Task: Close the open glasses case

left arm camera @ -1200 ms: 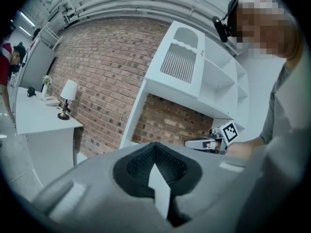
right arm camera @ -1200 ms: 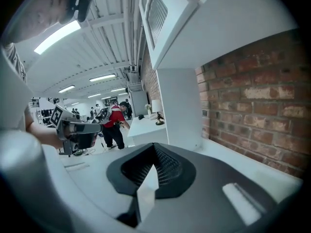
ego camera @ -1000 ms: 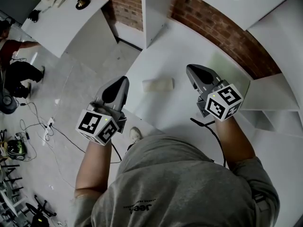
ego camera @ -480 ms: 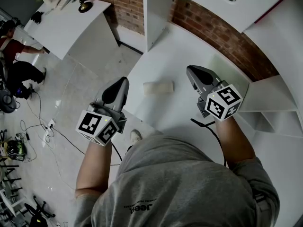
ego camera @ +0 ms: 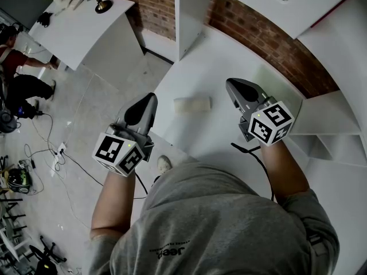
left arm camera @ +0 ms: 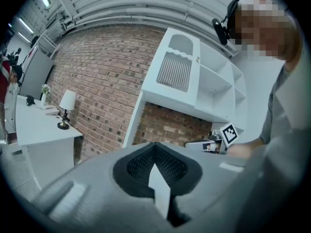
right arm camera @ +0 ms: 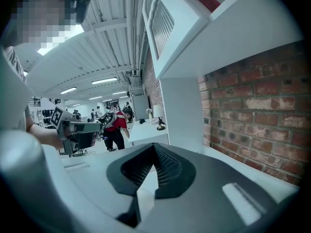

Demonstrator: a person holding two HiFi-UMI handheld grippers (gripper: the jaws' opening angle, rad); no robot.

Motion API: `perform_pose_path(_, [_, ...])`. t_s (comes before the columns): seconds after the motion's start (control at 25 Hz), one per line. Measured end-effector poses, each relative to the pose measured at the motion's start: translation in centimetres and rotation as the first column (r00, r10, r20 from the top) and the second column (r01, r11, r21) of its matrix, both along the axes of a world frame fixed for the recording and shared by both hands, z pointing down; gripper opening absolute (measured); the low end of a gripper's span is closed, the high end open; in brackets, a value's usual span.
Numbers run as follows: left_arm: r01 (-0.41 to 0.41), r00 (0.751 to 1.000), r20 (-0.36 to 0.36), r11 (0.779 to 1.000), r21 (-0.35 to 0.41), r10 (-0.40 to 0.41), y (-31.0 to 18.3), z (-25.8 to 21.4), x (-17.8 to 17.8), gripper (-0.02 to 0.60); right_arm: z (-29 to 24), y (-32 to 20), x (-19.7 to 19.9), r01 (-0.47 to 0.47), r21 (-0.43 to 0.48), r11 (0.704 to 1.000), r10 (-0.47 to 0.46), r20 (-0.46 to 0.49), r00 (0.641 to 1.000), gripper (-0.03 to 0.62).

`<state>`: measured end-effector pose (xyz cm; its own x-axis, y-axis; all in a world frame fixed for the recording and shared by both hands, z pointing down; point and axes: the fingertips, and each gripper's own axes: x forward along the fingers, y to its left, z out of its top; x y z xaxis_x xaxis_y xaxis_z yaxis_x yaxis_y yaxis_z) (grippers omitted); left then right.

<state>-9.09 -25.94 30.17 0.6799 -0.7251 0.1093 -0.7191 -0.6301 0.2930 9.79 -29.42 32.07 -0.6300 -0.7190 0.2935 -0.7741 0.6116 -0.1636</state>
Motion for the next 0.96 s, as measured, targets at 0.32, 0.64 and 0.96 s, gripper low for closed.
perform_pose_path(0.32, [-0.006,1.000,0.000,1.000,-0.006,0.006,0.10,0.26,0.24,-0.003,0.09,-0.01,-0.29,0.015,0.006,1.000,-0.015,-0.016,1.000,0.008])
perform_pose_path(0.64, [-0.005,1.000,-0.010,1.000,-0.012,0.005,0.07,0.46,0.27,-0.003,0.22,-0.07,-0.45,0.017,0.007,1.000,-0.017,-0.027,0.999,0.008])
perform_pose_path(0.96, [-0.009,1.000,-0.015,1.000,-0.016,0.008,0.08,0.45,0.26,-0.003,0.00,-0.10,-0.67,0.019,0.010,1.000,-0.019,-0.029,0.999,0.008])
